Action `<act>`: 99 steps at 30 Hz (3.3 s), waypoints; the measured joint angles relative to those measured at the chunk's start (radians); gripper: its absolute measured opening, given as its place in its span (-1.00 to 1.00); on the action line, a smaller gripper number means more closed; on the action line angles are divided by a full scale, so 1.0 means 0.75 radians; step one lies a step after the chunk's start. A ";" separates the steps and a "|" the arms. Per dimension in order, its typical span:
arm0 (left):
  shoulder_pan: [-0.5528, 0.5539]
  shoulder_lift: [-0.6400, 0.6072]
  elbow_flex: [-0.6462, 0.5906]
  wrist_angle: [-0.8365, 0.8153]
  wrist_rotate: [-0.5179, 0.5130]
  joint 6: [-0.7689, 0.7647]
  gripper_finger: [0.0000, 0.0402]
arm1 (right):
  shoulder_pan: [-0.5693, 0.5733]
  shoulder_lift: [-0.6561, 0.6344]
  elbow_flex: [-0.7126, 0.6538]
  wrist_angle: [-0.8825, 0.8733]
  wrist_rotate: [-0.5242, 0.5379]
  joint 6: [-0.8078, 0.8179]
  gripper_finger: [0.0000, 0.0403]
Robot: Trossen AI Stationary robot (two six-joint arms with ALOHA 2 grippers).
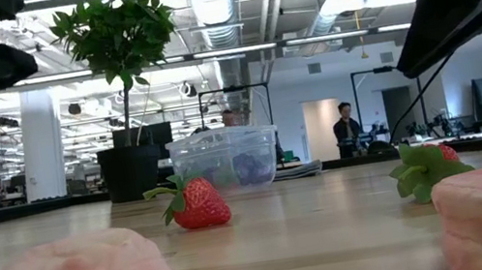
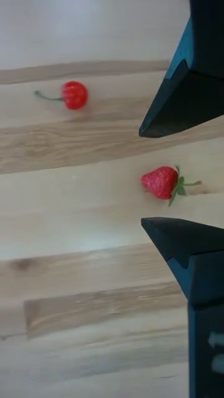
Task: Pick and placing Produce into tupperware
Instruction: Put the red strawberry into the transparent bin
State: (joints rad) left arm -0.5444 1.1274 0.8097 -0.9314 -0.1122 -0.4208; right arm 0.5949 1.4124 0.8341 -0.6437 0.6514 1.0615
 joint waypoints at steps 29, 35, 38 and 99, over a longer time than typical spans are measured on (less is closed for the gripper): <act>-0.018 0.358 -0.083 0.070 0.067 0.100 0.06 | 0.000 0.000 0.000 0.018 0.000 0.001 -0.13; -0.016 0.358 -0.108 0.106 0.073 0.081 0.06 | 0.000 0.000 0.000 0.019 0.000 0.002 -0.13; -0.014 0.358 -0.153 0.153 0.127 0.041 0.06 | 0.000 0.000 0.000 0.031 0.000 0.002 -0.13; 0.233 0.129 -0.051 0.336 -0.206 0.025 -0.28 | 0.000 0.000 0.000 0.053 -0.002 -0.032 -0.13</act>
State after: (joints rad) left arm -0.3699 1.2238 0.7717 -0.6793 -0.2666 -0.4018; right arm 0.5949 1.4124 0.8341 -0.6042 0.6498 1.0378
